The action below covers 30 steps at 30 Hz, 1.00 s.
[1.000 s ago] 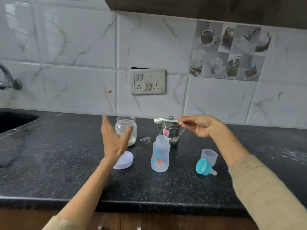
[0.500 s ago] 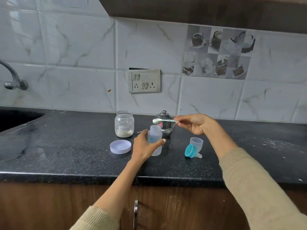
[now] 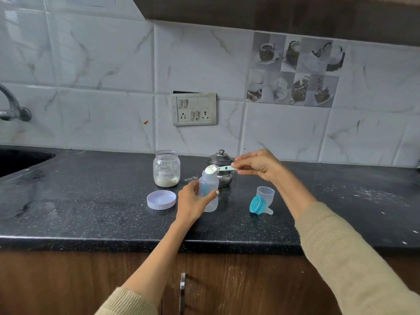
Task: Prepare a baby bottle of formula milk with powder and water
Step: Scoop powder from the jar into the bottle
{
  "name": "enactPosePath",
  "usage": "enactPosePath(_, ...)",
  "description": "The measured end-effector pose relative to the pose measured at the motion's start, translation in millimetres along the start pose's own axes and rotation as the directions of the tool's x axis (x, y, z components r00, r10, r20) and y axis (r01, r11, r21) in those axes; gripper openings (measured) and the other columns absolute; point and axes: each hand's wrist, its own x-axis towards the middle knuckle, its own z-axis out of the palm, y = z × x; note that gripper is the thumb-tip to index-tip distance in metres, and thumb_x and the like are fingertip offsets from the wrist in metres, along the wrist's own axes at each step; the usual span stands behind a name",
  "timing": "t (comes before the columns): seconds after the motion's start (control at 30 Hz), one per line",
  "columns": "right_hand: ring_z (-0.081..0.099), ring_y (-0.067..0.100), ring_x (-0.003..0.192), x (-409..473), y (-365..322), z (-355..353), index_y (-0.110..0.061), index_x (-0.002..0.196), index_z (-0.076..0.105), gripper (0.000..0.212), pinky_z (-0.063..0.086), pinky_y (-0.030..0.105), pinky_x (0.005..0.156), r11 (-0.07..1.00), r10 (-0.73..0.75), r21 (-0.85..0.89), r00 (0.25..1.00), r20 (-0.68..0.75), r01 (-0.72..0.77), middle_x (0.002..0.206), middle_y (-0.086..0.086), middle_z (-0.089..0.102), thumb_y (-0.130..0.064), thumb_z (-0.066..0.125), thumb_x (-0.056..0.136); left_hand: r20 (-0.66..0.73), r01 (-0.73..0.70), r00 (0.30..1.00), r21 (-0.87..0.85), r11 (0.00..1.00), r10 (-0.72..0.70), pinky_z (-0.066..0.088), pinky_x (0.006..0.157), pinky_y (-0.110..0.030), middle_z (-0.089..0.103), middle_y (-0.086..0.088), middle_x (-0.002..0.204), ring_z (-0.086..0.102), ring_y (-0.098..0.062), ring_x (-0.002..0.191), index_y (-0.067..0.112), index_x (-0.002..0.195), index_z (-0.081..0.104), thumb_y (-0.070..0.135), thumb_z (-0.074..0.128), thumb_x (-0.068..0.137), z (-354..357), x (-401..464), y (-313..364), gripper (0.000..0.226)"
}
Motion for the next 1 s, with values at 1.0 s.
enactPosePath(1.0,0.066,0.027,0.083,-39.2,9.4,33.4,-0.010,0.105,0.069,0.025,0.053,0.030,0.069,-0.043,-0.597,-0.856,0.674,0.435,0.514,0.097,0.011,0.067,0.004,0.059,0.087,-0.018,-0.044,0.999,0.029,0.999,0.044,0.053,0.083,-0.031,0.072,0.002,0.099,0.066,-0.012,0.090,0.014,0.102,0.068,0.035,0.078,0.072,2.9,4.2,-3.9,0.038)
